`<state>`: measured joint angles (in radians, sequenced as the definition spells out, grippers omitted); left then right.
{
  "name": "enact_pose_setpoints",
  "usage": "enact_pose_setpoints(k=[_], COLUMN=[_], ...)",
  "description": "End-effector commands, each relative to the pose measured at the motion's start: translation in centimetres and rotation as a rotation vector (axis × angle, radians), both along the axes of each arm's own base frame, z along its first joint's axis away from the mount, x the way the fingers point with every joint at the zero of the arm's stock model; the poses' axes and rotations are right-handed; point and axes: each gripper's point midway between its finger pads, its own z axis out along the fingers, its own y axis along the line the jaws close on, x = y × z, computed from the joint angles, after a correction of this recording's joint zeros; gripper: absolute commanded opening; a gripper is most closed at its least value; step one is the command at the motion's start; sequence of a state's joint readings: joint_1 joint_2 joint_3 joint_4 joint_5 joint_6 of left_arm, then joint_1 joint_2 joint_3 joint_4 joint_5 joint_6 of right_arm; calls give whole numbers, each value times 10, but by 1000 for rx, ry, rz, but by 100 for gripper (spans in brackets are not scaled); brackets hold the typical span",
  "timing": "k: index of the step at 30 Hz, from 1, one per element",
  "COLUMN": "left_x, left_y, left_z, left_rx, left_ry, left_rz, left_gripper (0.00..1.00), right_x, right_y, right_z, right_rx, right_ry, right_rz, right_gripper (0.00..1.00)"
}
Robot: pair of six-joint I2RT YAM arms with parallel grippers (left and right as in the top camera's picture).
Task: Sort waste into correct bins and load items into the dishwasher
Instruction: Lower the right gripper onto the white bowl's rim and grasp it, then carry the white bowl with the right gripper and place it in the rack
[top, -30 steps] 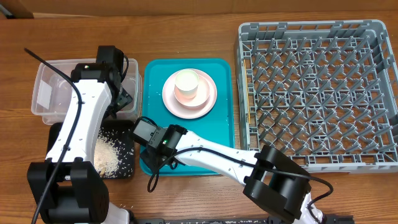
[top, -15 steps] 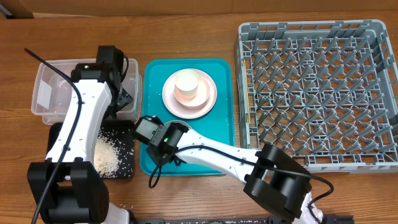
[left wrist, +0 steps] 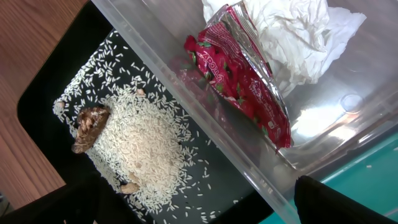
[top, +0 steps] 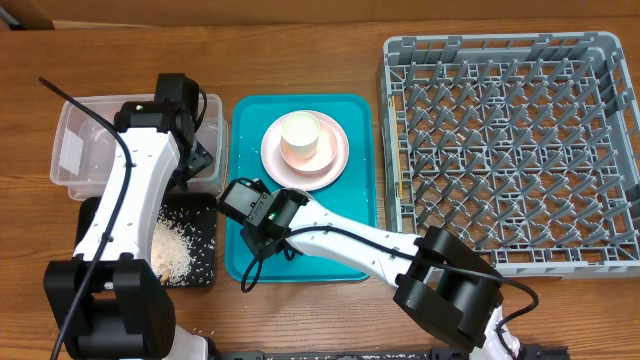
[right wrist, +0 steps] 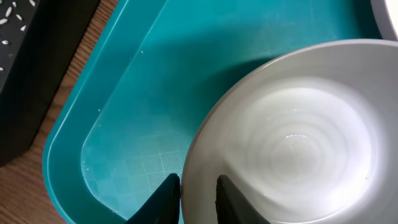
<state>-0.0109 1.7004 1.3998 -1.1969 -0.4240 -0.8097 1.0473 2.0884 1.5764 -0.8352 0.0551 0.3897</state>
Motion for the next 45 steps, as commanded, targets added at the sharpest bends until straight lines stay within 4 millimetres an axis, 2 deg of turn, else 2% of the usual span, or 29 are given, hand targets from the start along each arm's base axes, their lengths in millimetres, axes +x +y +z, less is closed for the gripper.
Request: enact_pose_setpoints(k=[1,8,15,17,21,26,30,39,43,45], left_x=[3,3,3,3,3,3,3,3,3,3], left_y=[4,4,4,4,4,4,4,4,4,4], left_z=[3,3,3,3,3,3,3,3,3,3], left_rx=[20,20,20,20,20,20,20,20,20,20], left_ry=[-9,-9,-9,-9,-9,-9,-9,-9,-9,-9], left_rz=[11,11,11,11,11,11,11,11,11,12], left_gripper=[100,100,100,100,100,100,100,100,100,100], right_x=[-2,-3,-5,-5,-4,2,4,20,35,47], right_y=[-2,-3,-6,-8,-9,-6,-14,-56,-79,-93], right_z=[-3,-4,-4,-5,6,48,82,165,197,207], right_rx=[-3,-10,-24,-30,-26,43,93,235,337,371], right_ry=[14,17,25,28,26,-14,-44,-99,-111,-119], right_rz=[-7,-7,-6,-7,-10,-18,-30,-3,9,2], right_gripper=[15,9,8,4,4,4,4,4,4,4])
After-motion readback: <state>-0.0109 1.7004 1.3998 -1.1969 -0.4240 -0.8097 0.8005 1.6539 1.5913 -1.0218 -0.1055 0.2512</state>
